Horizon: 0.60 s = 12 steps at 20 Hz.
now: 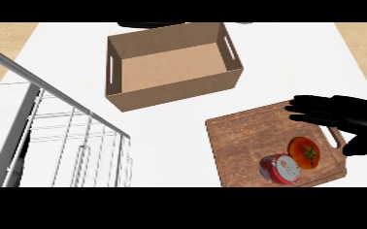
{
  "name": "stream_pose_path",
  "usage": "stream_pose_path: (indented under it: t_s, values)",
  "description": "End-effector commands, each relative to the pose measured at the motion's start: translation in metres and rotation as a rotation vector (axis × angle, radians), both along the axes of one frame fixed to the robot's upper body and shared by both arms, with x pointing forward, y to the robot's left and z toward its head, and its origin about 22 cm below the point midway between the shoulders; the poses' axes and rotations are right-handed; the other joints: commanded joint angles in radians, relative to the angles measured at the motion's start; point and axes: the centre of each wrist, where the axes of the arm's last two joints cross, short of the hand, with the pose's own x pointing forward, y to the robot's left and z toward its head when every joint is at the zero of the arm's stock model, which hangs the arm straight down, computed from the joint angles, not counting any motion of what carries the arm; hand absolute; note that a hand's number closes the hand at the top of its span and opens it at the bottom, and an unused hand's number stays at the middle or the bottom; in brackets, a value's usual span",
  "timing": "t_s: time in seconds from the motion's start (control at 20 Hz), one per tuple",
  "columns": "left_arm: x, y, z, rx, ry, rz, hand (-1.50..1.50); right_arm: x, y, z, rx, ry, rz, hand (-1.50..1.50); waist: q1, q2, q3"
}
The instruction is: Pick the tomato from the cutting board and place it in the cardboard box
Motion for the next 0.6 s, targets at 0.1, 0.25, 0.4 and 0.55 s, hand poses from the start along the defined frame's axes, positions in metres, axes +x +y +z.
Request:
stream_pose_path:
  t_s: [0.1,0.25,0.4,0.55]
  values:
    - [0.007,0.002,0.021,0.008,-0.027,0.005,0.0,0.002,-0.003,-0.017,-0.056,-0.002,0.092,-1.5,-0.012,-0.001,0.001]
    - [0.0,-0.017,0.014,-0.001,-0.014,0.008,0.0,0.0,0.026,-0.036,-0.046,-0.008,0.087,-1.5,-0.013,-0.002,0.001]
    - [-0.003,-0.01,0.01,-0.02,-0.019,0.001,0.0,0.013,0.0,-0.01,-0.056,0.001,0.098,-1.5,-0.012,-0.001,0.001]
    - [0.006,-0.007,0.017,0.02,0.008,-0.009,0.0,0.005,0.023,-0.034,-0.045,-0.007,0.098,-1.5,-0.016,-0.001,0.001]
